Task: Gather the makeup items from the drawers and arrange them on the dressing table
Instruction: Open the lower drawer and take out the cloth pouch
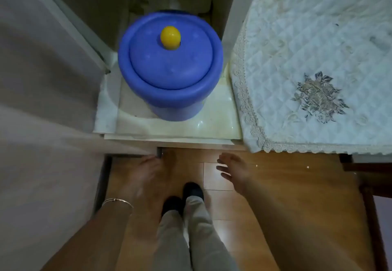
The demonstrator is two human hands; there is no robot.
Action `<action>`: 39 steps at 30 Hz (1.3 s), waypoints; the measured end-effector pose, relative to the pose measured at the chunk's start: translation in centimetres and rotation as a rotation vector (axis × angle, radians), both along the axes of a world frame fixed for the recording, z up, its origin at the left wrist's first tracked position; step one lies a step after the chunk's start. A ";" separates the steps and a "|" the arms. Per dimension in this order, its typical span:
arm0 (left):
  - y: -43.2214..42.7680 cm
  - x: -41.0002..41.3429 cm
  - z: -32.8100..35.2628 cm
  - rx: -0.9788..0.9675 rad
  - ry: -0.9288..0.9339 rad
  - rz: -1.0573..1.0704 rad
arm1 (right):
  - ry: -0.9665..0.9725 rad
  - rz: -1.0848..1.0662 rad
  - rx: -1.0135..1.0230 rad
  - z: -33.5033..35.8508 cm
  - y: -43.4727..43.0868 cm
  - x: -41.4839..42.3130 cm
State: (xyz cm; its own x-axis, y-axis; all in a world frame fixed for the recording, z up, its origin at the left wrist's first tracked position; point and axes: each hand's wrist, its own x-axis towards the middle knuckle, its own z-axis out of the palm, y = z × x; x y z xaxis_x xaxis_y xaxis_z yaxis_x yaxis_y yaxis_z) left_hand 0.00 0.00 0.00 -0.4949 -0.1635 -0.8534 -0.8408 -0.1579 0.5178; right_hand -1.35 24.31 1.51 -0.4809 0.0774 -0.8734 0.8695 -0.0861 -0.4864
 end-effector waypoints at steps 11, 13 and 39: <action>-0.4 -1.6 -0.7 0.253 0.074 0.234 | 0.029 -0.340 -0.267 -2.6 -0.3 -0.1; -0.6 -0.9 -0.6 0.279 0.063 0.277 | 0.026 -0.336 -0.235 -2.1 -0.6 0.5; -3.1 5.8 10.2 -0.735 0.590 -0.842 | 0.637 0.841 0.895 8.8 -1.4 7.0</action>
State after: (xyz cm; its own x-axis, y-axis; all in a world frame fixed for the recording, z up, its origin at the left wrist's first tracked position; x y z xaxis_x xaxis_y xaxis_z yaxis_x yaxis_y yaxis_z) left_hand 5.76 -3.13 10.16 -0.9498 0.0462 -0.3094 -0.1521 0.7960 0.5859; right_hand 5.70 22.96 10.28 -0.9553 -0.0200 -0.2949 0.1128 0.8975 -0.4264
